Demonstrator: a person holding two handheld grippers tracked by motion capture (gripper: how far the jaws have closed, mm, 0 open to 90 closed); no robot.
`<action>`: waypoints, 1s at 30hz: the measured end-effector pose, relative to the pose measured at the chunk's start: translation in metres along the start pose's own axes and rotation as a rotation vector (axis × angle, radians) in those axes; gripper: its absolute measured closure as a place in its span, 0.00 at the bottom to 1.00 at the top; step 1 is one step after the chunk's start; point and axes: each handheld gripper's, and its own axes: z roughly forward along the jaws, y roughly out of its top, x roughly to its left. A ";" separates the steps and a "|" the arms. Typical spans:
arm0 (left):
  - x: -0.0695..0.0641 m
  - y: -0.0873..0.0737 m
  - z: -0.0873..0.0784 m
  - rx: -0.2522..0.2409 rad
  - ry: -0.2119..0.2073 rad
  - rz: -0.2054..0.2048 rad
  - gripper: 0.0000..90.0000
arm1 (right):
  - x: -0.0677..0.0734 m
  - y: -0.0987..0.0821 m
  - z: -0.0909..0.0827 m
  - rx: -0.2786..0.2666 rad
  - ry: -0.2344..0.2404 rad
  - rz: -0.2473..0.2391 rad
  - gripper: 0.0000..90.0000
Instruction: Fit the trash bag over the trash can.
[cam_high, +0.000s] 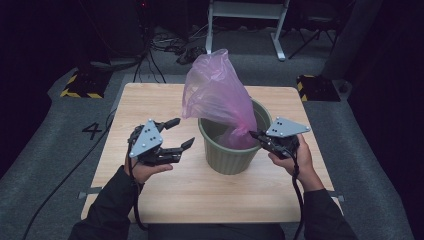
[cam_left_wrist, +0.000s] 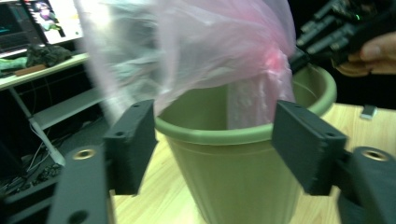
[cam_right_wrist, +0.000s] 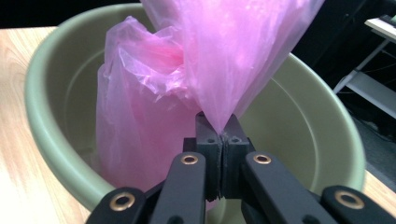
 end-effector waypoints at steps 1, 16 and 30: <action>0.004 0.001 0.000 0.001 0.003 -0.006 0.28 | -0.001 0.000 -0.001 -0.003 0.004 -0.003 0.98; 0.020 0.031 0.033 -0.040 -0.100 -0.009 0.37 | -0.007 -0.004 -0.002 -0.008 0.006 -0.015 0.96; 0.009 0.034 0.042 -0.010 -0.133 0.108 1.00 | -0.008 -0.007 -0.004 -0.007 -0.005 -0.010 0.81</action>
